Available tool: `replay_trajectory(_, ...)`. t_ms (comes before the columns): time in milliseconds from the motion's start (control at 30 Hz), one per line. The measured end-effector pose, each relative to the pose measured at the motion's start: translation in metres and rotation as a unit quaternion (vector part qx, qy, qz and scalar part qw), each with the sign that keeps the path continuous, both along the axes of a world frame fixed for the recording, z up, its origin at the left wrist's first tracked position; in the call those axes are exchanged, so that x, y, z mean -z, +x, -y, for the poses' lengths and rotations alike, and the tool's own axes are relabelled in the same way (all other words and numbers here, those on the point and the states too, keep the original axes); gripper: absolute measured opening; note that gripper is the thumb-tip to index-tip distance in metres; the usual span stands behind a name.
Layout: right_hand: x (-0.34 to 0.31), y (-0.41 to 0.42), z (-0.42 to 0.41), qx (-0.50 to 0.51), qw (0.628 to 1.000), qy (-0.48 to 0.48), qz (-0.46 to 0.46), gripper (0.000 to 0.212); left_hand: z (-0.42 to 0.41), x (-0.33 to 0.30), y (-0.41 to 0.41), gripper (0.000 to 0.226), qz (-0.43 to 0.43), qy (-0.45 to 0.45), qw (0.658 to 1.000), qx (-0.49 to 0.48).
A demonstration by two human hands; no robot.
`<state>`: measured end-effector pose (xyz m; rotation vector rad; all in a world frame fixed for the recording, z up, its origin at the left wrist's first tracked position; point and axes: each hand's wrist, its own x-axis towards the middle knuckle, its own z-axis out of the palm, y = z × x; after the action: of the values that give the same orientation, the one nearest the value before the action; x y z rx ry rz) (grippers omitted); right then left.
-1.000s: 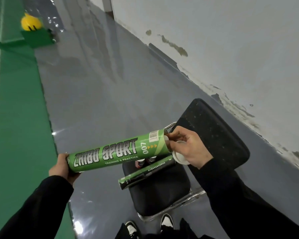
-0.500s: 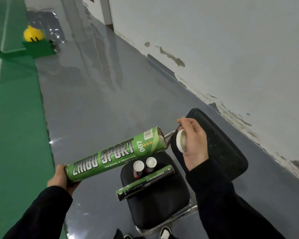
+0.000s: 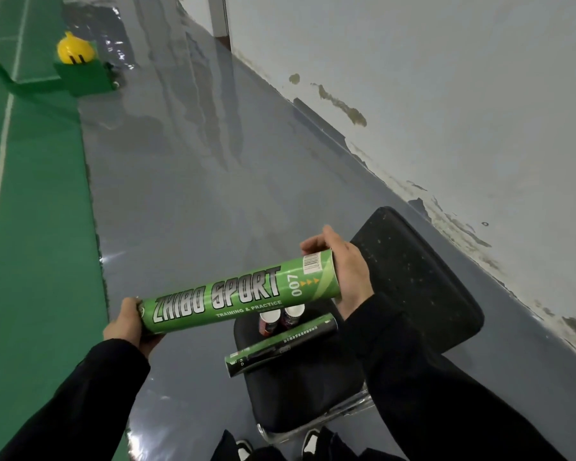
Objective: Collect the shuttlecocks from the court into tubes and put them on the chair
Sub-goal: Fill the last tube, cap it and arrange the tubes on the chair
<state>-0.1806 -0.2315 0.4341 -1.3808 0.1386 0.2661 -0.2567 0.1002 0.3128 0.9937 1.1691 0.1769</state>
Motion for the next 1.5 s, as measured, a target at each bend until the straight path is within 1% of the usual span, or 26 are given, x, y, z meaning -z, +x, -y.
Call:
replay_trajectory(67,-0.001,0.001,0.002,-0.04,0.999,0.002,0.003,0.056,0.002,-0.001,-0.001,0.018,0.009,-0.002,1.0,0.001)
replay_trajectory(133,-0.002,0.005,0.004,-0.073,0.997,0.011,-0.008,0.062,0.004,-0.003,-0.001,0.017,0.019,0.001,1.0,0.001)
replay_trajectory(233,0.005,0.012,0.01,-0.074,0.996,-0.029,-0.04,0.066,0.005,-0.001,-0.005,0.016,0.02,0.001,1.0,0.0)
replay_trajectory(367,0.017,0.011,0.016,-0.01,0.985,-0.099,-0.139,0.059,0.007,0.003,-0.016,0.016,0.028,-0.012,0.999,0.012)
replay_trajectory(400,0.023,0.011,0.017,0.02,0.983,-0.114,-0.145,0.058,0.008,0.0,-0.016,0.017,0.024,-0.001,1.0,0.009)
replay_trajectory(467,0.039,0.007,0.02,0.089,0.981,-0.138,-0.103,0.049,0.01,-0.004,-0.011,0.02,0.016,0.031,0.999,0.001)
replay_trajectory(500,0.045,0.003,0.021,0.117,0.98,-0.13,-0.095,0.044,0.01,-0.006,-0.009,0.021,0.012,0.044,0.999,0.002)
replay_trajectory(533,0.048,-0.003,0.02,0.126,0.98,-0.113,-0.106,0.047,0.011,-0.007,-0.006,0.024,0.007,0.052,0.999,0.005)
replay_trajectory(600,0.056,-0.009,0.021,0.105,0.981,-0.08,-0.142,0.06,0.013,-0.007,-0.003,0.03,-0.003,0.059,0.998,0.01)
replay_trajectory(633,0.061,-0.009,0.023,0.09,0.982,-0.062,-0.154,0.064,0.015,-0.006,-0.002,0.029,-0.005,0.058,0.998,0.014)
replay_trajectory(700,0.068,-0.007,0.029,0.087,0.984,-0.022,-0.156,0.064,0.018,-0.006,-0.002,0.018,0.006,0.048,0.999,0.018)
replay_trajectory(767,0.075,-0.006,0.037,0.098,0.982,0.01,-0.16,0.059,0.023,-0.008,-0.005,0.014,0.025,0.039,0.998,0.035)
replay_trajectory(833,0.08,-0.006,0.044,0.087,0.981,0.028,-0.169,0.049,0.029,-0.012,-0.007,0.015,0.049,0.032,0.996,0.068)
replay_trajectory(867,0.079,-0.007,0.046,0.084,0.982,0.024,-0.167,0.042,0.032,-0.016,-0.008,0.02,0.062,0.014,0.994,0.088)
replay_trajectory(933,0.084,-0.007,0.058,0.097,0.982,0.015,-0.162,0.032,0.035,-0.026,-0.01,0.038,0.075,-0.051,0.989,0.119)
replay_trajectory(967,0.086,-0.007,0.066,0.105,0.981,0.021,-0.162,0.035,0.035,-0.031,-0.01,0.046,0.077,-0.076,0.986,0.129)
replay_trajectory(1067,0.086,-0.012,0.078,0.102,0.979,0.04,-0.171,0.063,0.03,-0.035,-0.01,0.053,0.112,-0.11,0.98,0.124)
replay_trajectory(1100,0.089,-0.013,0.081,0.101,0.978,0.048,-0.177,0.067,0.031,-0.035,-0.01,0.056,0.125,-0.106,0.978,0.131)
replay_trajectory(1167,0.094,-0.016,0.082,0.098,0.975,0.055,-0.194,0.069,0.036,-0.034,-0.006,0.06,0.131,-0.056,0.974,0.174)
replay_trajectory(1233,0.101,-0.021,0.082,0.089,0.972,0.06,-0.211,0.07,0.042,-0.036,-0.001,0.053,0.112,0.017,0.968,0.223)
replay_trajectory(1300,0.107,-0.028,0.085,0.082,0.97,0.059,-0.22,0.062,0.041,-0.032,0.0,0.044,0.11,0.025,0.963,0.247)
replay_trajectory(1333,0.106,-0.031,0.087,0.075,0.971,0.051,-0.222,0.057,0.039,-0.03,-0.002,0.043,0.113,-0.007,0.966,0.234)
replay_trajectory(1400,0.105,-0.028,0.091,0.078,0.971,0.028,-0.226,0.054,0.036,-0.019,-0.014,0.043,0.136,-0.134,0.969,0.16)
replay_trajectory(1467,0.103,-0.018,0.093,0.113,0.966,0.017,-0.23,0.045,0.039,-0.008,-0.028,0.036,0.178,-0.23,0.951,0.105)
replay_trajectory(1500,0.104,-0.012,0.095,0.134,0.961,0.02,-0.239,0.041,0.043,-0.005,-0.031,0.037,0.202,-0.251,0.941,0.104)
